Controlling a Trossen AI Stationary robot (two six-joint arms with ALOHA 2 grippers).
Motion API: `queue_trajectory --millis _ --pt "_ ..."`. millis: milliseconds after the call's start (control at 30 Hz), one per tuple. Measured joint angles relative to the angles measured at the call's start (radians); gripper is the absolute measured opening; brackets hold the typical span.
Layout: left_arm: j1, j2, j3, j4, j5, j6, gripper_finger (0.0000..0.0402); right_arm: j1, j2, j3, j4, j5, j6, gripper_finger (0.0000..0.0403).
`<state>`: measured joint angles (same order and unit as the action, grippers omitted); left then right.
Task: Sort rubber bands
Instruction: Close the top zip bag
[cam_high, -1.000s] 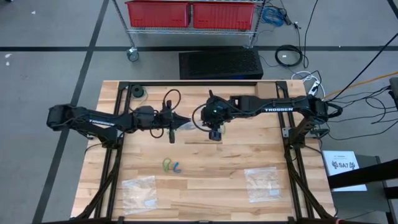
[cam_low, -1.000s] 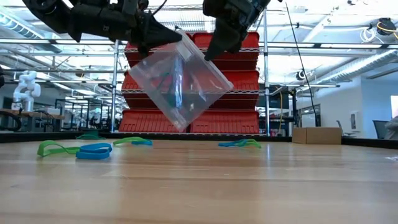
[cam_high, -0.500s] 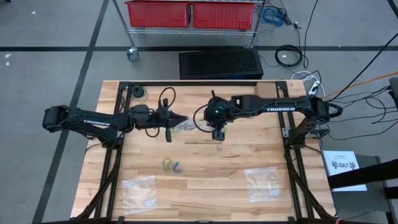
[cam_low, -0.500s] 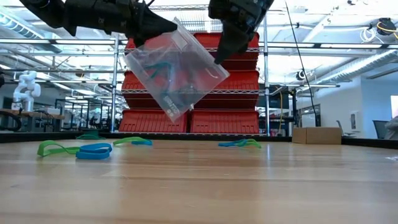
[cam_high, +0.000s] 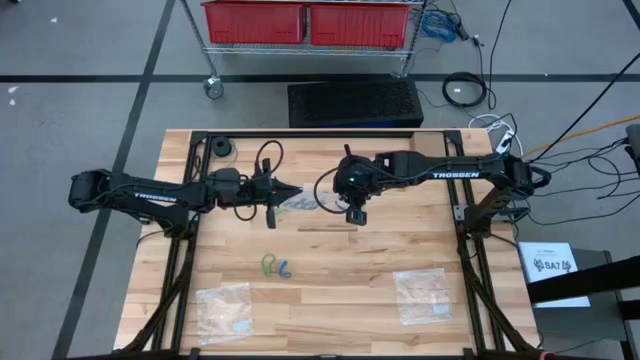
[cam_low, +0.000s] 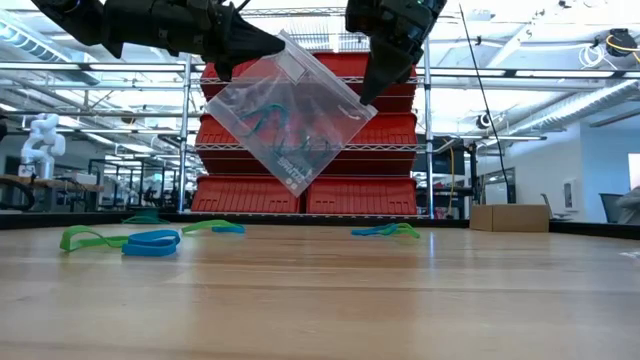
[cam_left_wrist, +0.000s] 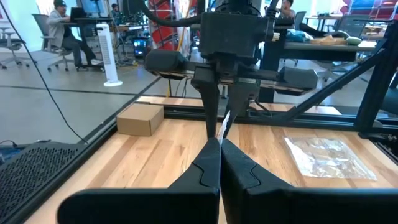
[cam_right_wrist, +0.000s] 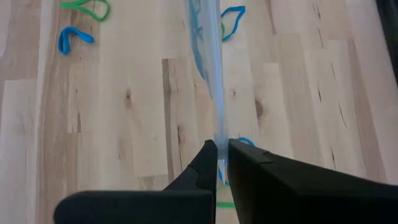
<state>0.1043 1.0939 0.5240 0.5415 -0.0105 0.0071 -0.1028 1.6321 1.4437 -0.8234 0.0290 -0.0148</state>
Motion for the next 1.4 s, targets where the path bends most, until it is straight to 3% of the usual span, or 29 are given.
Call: queue_trajectory --millis 233,700,900,1033,1233,1400 --pt "0.0 0.001 0.0 -0.002 0.0 0.0 0.0 0.0 0.0 0.0 -0.008 0.001 0.018 0.0017" --pt "0.0 0.001 0.002 -0.002 0.0 0.0 0.0 0.0 0.001 0.0 -0.024 0.003 0.04 0.013" --pt "0.0 0.001 0.002 -0.02 -0.006 -0.001 0.0 0.0 0.001 0.0 -0.02 0.002 0.032 0.0155" --pt "0.007 0.013 0.002 -0.034 -0.076 0.003 0.0 0.0 0.001 0.0 -0.021 0.016 0.015 0.0165" --pt "0.125 0.098 0.002 -0.015 -0.105 0.0 0.0 -0.001 -0.013 0.0 -0.047 0.082 -0.002 0.0166" --pt "0.243 0.214 0.002 0.047 -0.071 -0.028 0.0 -0.001 -0.033 0.0 -0.055 0.084 -0.009 0.0165"
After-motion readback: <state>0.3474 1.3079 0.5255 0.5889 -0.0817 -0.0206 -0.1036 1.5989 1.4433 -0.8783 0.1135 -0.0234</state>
